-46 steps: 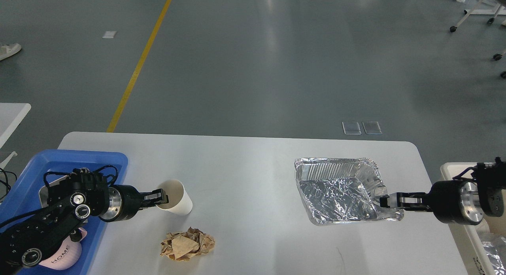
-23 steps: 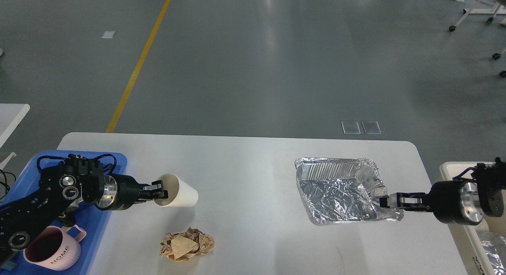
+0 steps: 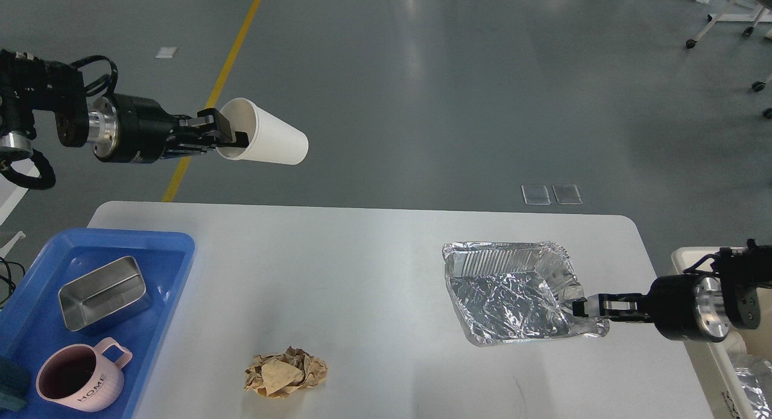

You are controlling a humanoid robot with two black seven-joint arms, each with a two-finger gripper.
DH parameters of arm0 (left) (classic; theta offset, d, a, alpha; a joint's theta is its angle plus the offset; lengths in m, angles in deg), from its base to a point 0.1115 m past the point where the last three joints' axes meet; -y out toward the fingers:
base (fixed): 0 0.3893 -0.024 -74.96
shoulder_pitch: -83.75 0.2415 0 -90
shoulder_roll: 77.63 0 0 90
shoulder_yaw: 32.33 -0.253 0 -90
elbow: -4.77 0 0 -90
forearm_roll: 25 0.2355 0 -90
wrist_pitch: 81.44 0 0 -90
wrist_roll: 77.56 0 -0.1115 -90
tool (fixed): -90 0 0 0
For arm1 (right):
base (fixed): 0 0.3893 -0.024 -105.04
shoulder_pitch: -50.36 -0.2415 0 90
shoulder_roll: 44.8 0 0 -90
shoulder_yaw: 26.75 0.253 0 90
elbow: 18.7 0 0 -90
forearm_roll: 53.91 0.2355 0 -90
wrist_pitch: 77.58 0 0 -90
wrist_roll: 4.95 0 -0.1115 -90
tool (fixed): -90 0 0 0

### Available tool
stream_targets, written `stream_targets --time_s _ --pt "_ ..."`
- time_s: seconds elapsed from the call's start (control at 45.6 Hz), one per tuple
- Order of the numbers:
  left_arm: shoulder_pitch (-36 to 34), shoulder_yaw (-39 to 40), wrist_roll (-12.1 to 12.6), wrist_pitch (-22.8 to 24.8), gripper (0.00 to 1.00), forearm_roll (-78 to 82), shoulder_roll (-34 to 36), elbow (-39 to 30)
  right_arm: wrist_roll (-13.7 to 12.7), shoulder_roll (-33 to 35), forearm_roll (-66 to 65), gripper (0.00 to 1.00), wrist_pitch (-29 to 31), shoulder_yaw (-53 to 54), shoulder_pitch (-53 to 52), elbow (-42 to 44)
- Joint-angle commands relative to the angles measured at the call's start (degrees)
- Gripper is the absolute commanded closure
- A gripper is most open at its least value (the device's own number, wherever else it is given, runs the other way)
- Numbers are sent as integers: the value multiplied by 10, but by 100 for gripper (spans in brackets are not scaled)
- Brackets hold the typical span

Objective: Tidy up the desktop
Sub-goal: 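Lift the paper cup with the left gripper over the foil tray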

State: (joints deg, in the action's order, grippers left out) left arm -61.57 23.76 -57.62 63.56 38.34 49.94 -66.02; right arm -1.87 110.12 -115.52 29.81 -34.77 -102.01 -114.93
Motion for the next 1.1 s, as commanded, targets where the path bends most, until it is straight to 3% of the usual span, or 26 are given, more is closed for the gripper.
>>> stream_targets --time_s 0.0,0.351,0.614,0.767,1.074 --pt "-85 -62 0 0 96 -2 -28 29 1 0 0 100 0 0 0 0" --pt "-243 -188 2 0 96 2 -231 130 3 0 0 100 0 0 0 -1" --pt "-300 -256 3 0 96 6 -383 168 3 -4 0 100 0 0 0 -1" --pt "-308 -304 9 0 96 7 -426 169 3 -5 0 100 1 2 -2 -1" --pt "-306 -365 12 0 95 8 -441 169 3 -5 -2 100 2 4 -9 -2"
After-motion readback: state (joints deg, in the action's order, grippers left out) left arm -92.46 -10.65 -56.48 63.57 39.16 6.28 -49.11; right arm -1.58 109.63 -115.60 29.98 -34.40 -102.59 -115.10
